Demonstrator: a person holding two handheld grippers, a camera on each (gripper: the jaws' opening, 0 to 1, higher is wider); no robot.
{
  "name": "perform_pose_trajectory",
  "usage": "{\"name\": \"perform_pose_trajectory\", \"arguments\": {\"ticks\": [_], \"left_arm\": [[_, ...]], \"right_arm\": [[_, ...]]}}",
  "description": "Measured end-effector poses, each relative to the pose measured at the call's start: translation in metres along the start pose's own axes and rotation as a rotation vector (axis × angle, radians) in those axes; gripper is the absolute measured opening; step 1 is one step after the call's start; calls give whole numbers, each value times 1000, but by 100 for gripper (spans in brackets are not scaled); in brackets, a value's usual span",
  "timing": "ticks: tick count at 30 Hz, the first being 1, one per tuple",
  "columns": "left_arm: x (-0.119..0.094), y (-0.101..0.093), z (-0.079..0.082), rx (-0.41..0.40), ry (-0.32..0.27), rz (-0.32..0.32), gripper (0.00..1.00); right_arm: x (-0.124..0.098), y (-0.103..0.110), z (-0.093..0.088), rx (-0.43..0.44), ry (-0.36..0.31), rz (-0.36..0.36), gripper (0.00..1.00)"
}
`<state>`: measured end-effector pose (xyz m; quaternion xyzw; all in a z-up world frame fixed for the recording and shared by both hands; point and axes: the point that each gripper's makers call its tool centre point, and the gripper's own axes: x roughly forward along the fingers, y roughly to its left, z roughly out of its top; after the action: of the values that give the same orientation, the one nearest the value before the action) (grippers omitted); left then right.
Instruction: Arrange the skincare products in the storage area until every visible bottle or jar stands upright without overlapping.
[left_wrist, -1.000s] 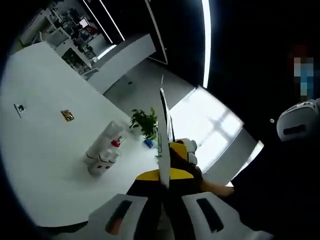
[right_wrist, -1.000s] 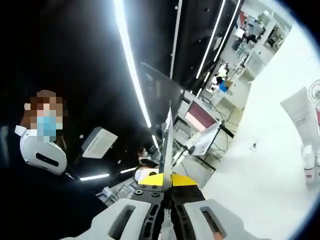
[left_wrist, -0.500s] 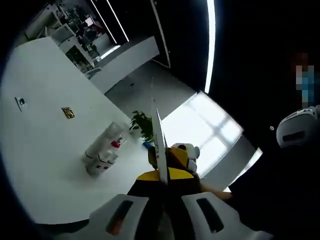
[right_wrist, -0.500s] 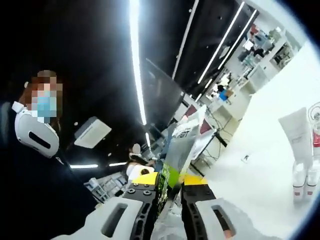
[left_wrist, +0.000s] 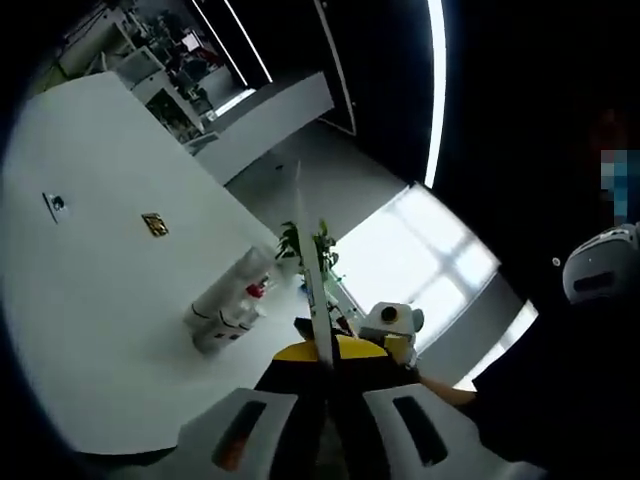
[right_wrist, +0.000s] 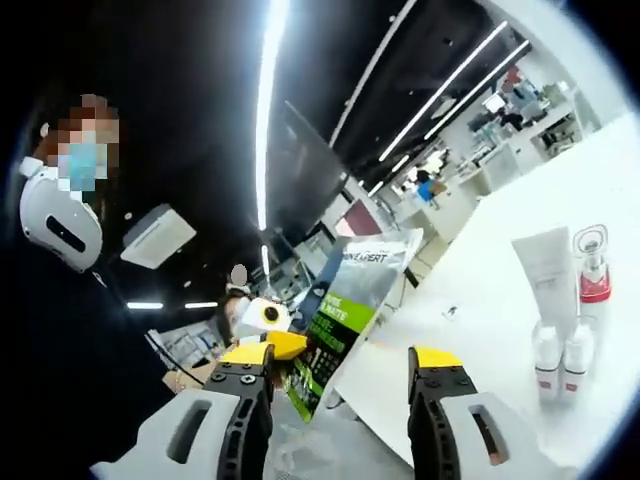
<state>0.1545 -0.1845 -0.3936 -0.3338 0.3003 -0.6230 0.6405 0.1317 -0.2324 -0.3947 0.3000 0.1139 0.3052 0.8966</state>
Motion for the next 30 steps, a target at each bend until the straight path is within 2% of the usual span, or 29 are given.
{"name": "perform_pose_trajectory", "arguments": {"ticks": [3, 6, 12, 22, 30], "left_arm": [[2, 6, 4, 0, 3, 12, 0], [5, 14, 5, -2, 17, 25, 0], [12, 24, 8, -5, 36, 33, 0], [22, 42, 6, -29, 56, 69, 0], [31, 63, 2, -52, 62, 128, 0]], "right_arm": [[-9, -11, -2, -27, 14, -49, 58], [-18, -24, -6, -89, 45, -115, 61], [-28, -38, -10, -125, 65, -181, 69], [-38, -50, -12, -125, 63, -227, 75], [-50, -62, -14, -115, 57, -266, 85]]}}
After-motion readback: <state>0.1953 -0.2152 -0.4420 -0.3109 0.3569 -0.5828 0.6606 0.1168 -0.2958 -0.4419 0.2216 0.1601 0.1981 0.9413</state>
